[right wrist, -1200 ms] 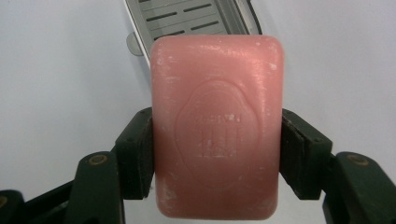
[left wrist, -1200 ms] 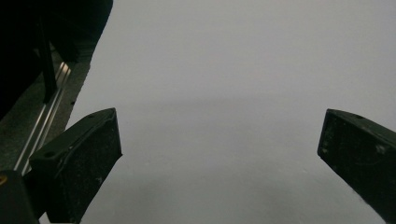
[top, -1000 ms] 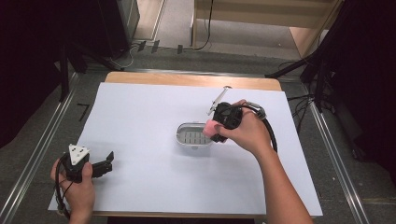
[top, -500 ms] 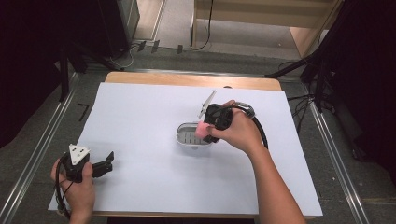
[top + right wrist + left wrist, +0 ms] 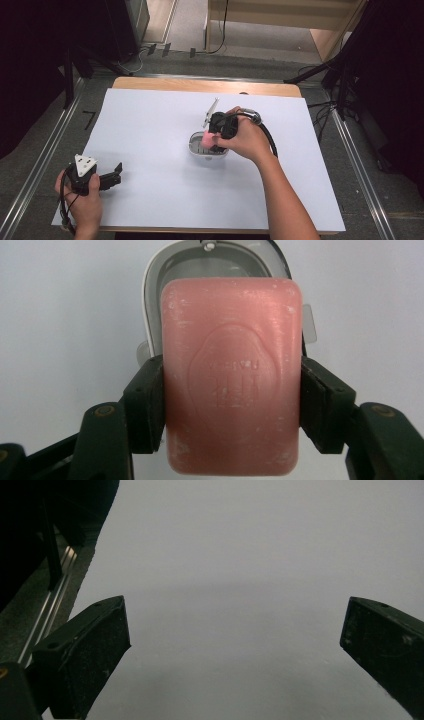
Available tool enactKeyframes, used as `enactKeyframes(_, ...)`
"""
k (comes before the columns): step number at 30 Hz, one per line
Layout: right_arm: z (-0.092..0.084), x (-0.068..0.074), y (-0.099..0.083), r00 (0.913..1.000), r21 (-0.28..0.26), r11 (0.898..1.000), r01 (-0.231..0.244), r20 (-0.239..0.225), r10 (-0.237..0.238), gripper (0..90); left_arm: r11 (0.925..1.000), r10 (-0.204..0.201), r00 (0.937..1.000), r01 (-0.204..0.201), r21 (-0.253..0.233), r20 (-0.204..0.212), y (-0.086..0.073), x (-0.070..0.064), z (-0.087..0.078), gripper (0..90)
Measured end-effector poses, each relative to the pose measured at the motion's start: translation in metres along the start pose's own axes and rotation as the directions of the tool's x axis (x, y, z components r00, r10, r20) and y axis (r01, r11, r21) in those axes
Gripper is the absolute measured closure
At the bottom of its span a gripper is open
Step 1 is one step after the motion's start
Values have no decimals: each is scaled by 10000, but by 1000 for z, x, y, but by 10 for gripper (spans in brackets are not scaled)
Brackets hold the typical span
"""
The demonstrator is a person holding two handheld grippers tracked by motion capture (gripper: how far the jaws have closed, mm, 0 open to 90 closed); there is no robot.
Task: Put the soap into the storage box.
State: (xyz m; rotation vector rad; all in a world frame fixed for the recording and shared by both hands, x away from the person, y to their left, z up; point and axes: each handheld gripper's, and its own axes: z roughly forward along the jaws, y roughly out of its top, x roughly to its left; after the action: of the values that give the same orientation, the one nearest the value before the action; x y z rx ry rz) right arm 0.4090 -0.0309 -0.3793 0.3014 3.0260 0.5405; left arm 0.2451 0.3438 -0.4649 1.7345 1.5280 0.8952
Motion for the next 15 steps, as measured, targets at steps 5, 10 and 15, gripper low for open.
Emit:
enactKeyframes(5, 5, 1, 5, 9998, 98, 9998, 168, -126, -166, 386, 10000, 1, 10000, -1, 12, 4, 0, 0, 0, 0)
enactKeyframes(10, 11, 1, 8, 9990, 166, 9990, 406, -202, -403, 386, 10000, -1, 10000, 1, 33, 0, 0, 0, 0, 0)
enactKeyframes(15, 18, -1, 10, 9985, 109, 9988, 469, -289, -466, 387, 10000, -2, 10000, 2, 69, 11, 0, 1, 0, 0)
